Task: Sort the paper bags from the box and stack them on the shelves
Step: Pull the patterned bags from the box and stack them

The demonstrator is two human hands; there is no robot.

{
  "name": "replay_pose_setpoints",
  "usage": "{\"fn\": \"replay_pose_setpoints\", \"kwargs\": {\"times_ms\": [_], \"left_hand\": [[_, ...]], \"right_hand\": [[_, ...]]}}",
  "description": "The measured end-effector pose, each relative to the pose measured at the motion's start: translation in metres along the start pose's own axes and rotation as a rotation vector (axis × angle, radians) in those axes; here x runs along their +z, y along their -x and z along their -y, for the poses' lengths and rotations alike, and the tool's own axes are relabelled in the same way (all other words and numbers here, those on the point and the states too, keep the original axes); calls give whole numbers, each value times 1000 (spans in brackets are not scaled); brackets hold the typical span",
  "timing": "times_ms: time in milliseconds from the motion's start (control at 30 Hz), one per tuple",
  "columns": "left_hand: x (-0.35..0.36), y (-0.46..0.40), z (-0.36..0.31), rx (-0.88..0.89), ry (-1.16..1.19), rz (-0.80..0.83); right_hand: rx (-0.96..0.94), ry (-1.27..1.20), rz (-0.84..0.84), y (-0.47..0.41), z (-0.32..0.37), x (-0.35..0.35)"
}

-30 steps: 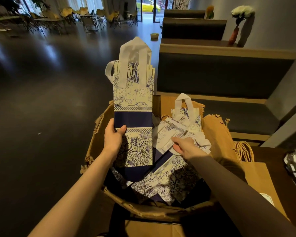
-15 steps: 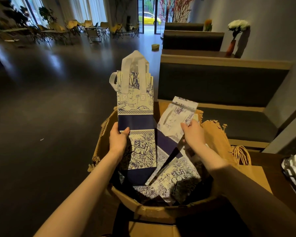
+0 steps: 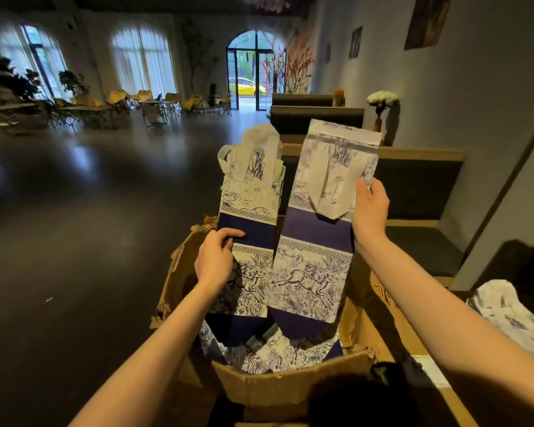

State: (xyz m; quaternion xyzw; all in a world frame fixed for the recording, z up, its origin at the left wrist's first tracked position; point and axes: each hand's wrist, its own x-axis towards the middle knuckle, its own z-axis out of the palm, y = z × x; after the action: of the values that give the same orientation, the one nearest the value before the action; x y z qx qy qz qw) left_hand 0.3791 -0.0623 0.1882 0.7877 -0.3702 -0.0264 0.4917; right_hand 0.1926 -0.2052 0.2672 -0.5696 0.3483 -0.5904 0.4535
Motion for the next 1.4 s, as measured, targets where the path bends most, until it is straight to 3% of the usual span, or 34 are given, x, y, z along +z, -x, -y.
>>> {"fn": "replay_pose_setpoints", "kwargs": {"times_ms": [133,367,500,600,667,733,1000,1200,1400], "left_hand": [[-1,7,-10,51,-45,55],[-3,28,-45,133,343,310],[2,28,-46,187,344,249],[6,28,-43,181,409,186],[7,28,-43,164,468,136],[8,27,-41,150,502,110],[23,16,-20,57,281,184],[37,10,10,43,149,238],[51,20,25,-38,273,373]], "right_hand": [[16,-60,-6,-3,10,4],[75,-80,4,11,-3,28],[133,-58,45,14,-10,38],[367,-149,158,13,-21,38],[557,-243,318,21,-29,34],[617,-225,468,31,-38,30],[267,174,525,42,-65,31],[285,282,518,52,-87,39],[328,287,545,71,-111,37]]}}
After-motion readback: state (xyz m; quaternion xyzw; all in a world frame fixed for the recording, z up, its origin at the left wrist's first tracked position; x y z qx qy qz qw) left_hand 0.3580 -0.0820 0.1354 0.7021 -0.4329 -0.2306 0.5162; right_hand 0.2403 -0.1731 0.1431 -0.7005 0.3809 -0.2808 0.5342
